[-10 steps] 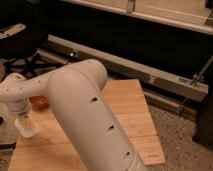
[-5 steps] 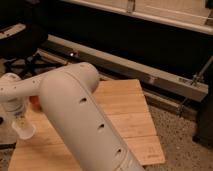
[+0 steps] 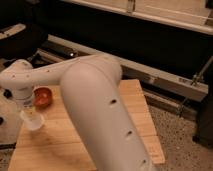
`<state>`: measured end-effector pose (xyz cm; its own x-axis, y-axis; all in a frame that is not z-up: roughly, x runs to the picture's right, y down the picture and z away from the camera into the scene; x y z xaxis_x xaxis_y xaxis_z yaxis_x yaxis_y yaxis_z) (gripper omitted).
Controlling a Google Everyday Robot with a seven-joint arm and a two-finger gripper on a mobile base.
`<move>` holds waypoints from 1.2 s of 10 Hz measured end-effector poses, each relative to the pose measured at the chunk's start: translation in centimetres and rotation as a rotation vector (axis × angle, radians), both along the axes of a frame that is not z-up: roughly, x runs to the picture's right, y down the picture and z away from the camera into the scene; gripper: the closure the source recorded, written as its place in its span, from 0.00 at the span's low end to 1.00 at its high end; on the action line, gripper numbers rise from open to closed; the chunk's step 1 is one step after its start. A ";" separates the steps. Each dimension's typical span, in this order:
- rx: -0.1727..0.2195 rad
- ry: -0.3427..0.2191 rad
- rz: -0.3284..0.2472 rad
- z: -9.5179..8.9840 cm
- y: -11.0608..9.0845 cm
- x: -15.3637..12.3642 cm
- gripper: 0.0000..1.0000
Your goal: Place the ceramic cup over the eraser
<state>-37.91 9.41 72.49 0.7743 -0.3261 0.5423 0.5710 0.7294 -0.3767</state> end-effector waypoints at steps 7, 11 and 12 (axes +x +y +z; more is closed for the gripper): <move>0.179 0.016 0.255 -7.0 -6.9 14.6 1.00; 0.245 0.091 0.256 -11.8 -9.3 19.1 1.00; 0.233 0.116 0.250 -12.8 -9.3 19.7 1.00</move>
